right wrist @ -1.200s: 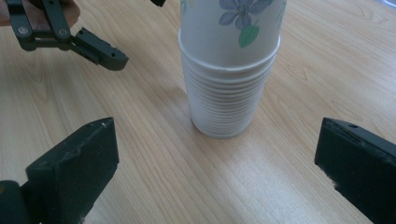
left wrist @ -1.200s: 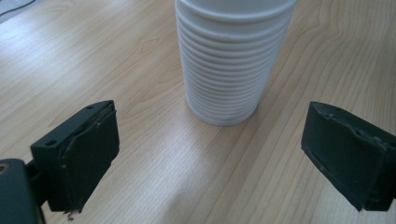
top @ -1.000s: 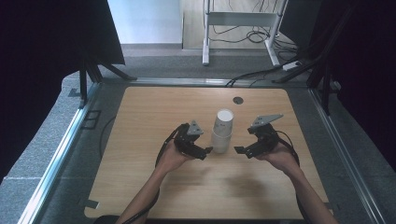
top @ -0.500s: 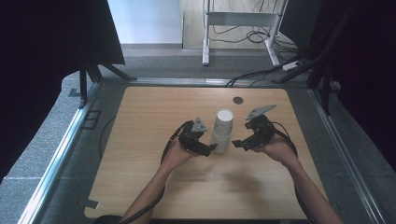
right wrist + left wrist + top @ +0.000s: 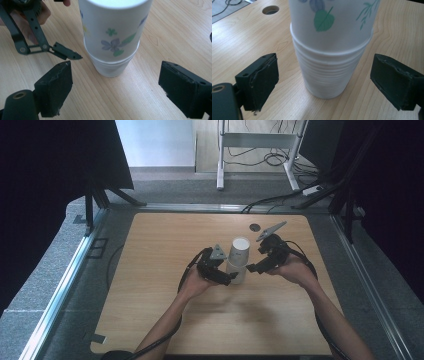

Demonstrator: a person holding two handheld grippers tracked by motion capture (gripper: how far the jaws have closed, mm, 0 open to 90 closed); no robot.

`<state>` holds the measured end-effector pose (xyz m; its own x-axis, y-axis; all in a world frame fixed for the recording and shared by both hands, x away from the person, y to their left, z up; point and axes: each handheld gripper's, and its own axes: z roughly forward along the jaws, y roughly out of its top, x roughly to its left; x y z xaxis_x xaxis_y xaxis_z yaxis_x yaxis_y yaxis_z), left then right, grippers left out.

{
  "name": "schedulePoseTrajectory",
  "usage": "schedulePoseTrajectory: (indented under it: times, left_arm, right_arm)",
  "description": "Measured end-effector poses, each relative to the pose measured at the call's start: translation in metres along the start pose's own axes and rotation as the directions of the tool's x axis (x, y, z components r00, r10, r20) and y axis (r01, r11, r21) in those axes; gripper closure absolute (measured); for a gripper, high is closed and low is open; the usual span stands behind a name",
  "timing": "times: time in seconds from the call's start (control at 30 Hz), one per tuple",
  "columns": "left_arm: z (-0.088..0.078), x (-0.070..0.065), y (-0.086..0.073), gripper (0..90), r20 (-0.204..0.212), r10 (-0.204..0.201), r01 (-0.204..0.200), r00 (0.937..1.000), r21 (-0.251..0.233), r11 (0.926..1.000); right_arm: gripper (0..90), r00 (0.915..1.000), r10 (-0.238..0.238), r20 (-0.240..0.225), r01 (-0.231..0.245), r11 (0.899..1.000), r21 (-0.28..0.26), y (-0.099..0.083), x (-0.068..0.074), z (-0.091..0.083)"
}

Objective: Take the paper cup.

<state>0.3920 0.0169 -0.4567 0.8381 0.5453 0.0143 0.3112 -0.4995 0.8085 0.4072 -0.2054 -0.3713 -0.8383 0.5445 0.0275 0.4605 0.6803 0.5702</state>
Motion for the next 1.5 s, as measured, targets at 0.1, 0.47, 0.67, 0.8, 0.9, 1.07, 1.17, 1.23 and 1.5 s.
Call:
schedulePoseTrajectory:
  times: [0.1,0.47,0.67,0.8,0.9,1.07,1.17,1.23,1.5]
  left_arm:
    - [0.002,-0.001,0.002,9.6,0.007,0.003,-0.003,1.0,-0.006,1.0]
    - [0.008,0.0,0.005,13.5,0.032,-0.023,0.024,0.9992,-0.034,0.9991]
    - [0.008,0.002,0.004,14.8,0.031,-0.039,0.04,0.9988,-0.046,0.9982]
    - [0.008,0.003,0.003,18.2,0.037,-0.043,0.045,0.9984,-0.05,0.9978]
    - [0.008,0.003,0.003,19.9,0.038,-0.044,0.046,0.9983,-0.05,0.9977]
    - [0.009,0.002,0.003,21.4,0.034,-0.045,0.047,0.9984,-0.051,0.9976]
    - [0.008,0.001,0.003,21.8,0.033,-0.044,0.046,0.9985,-0.05,0.9977]
    - [0.008,0.001,0.004,22.1,0.031,-0.042,0.044,0.9986,-0.051,0.9977]
    - [0.008,0.001,0.004,22.6,0.024,-0.036,0.037,0.9991,-0.045,0.9983]
  right_arm:
    - [12.7,1.0,-0.004,-0.007,0.004,1.0,0.029,0.009,0.0,-0.001]
    - [15.2,0.9998,-0.021,-0.005,0.021,0.993,0.112,0.039,0.001,-0.001]
    - [19.0,0.9996,-0.025,-0.012,0.027,0.99,0.136,0.055,-0.002,-0.003]
    - [21.7,0.9993,-0.032,-0.019,0.034,0.986,0.162,0.066,-0.003,-0.004]
    - [23.5,0.999,-0.038,-0.025,0.042,0.983,0.178,0.074,-0.003,-0.003]
    - [27.1,0.9981,-0.056,-0.025,0.06,0.976,0.208,0.084,-0.002,-0.002]
    - [30.7,0.9973,-0.068,-0.026,0.072,0.973,0.221,0.09,-0.001,-0.003]
    - [33.2,0.9968,-0.075,-0.028,0.079,0.969,0.235,0.094,0.0,-0.003]
    - [36.8,0.9944,-0.103,-0.025,0.105,0.949,0.296,0.104,0.004,-0.002]
